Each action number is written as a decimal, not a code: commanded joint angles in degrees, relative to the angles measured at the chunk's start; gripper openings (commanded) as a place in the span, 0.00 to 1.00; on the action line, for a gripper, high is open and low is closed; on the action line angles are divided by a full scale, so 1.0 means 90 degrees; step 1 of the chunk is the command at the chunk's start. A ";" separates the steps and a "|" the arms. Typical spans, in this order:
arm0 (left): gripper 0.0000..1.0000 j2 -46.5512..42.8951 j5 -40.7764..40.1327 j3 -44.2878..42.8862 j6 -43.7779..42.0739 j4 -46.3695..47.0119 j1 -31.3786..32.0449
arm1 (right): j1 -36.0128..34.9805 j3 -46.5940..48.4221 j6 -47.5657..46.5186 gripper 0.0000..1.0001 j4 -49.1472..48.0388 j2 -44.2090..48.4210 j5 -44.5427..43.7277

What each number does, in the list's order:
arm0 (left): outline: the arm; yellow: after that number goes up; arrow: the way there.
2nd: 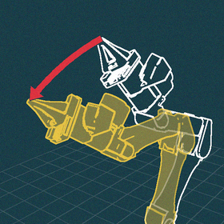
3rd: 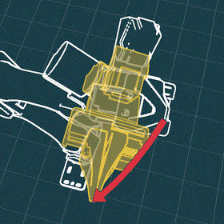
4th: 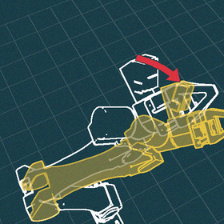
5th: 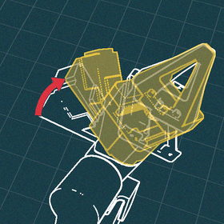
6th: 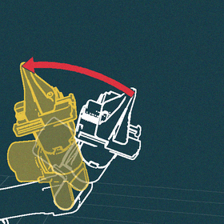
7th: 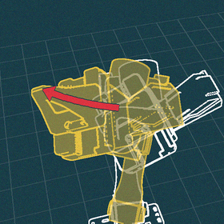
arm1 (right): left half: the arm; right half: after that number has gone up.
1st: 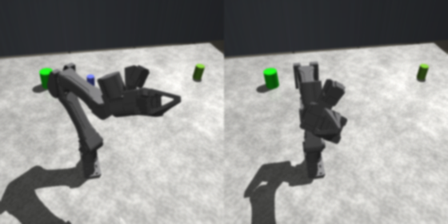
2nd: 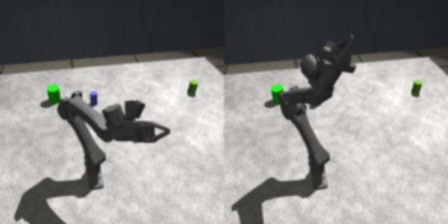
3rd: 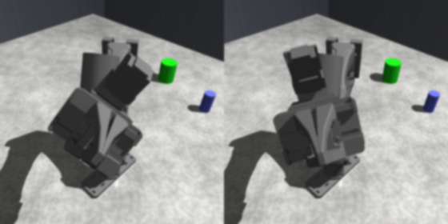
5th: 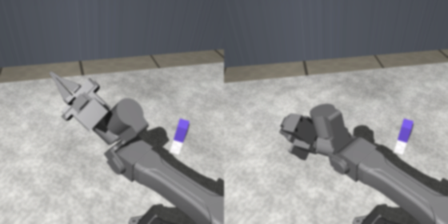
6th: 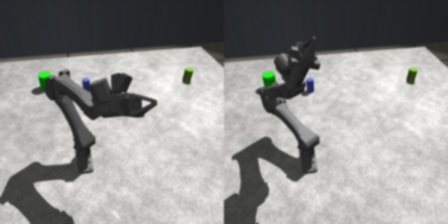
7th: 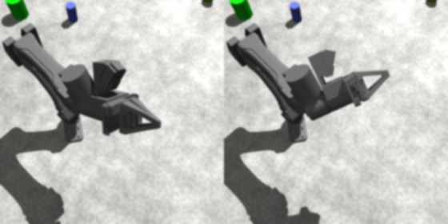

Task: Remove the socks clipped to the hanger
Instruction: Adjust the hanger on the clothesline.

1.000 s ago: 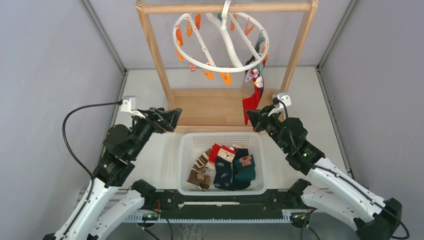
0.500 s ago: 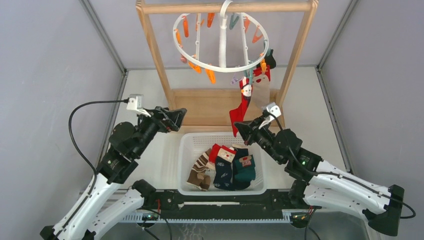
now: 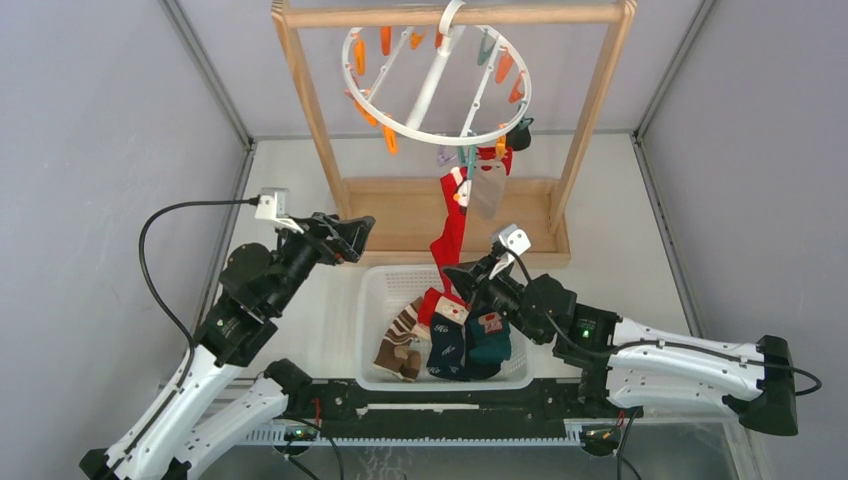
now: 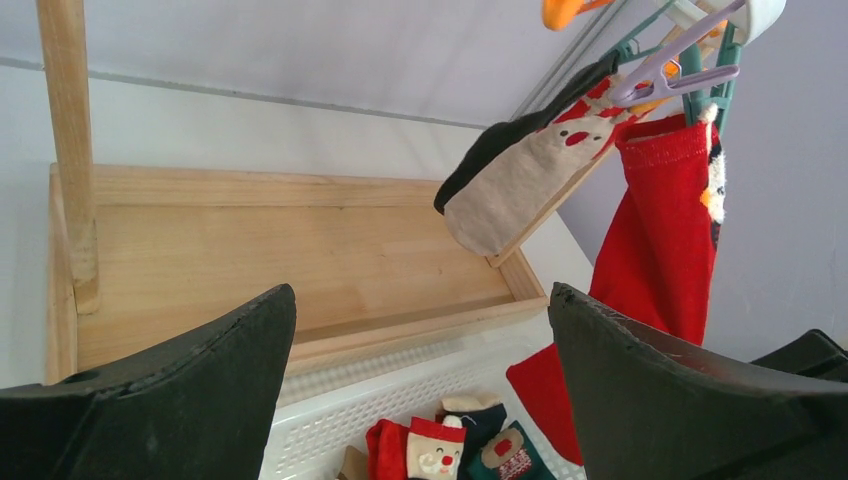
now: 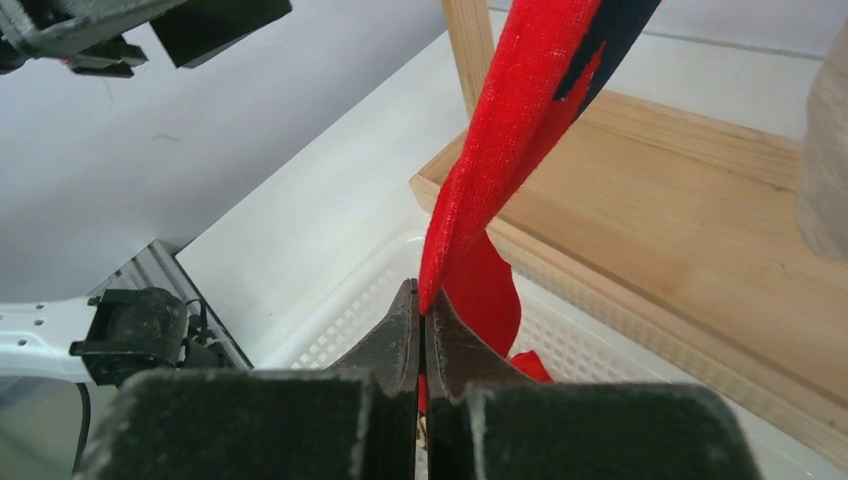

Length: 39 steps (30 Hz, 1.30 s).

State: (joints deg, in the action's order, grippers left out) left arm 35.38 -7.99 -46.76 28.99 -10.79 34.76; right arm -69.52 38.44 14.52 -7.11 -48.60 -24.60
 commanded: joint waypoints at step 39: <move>1.00 0.1182 0.0331 -0.1487 -0.0189 0.0668 0.0786 | -0.0440 0.1020 -0.1092 0.00 -0.0004 -0.1331 -0.0811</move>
State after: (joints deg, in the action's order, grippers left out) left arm 47.57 -5.56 -59.11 27.97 -7.53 41.56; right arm -74.41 45.67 5.93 -6.33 -61.10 -34.13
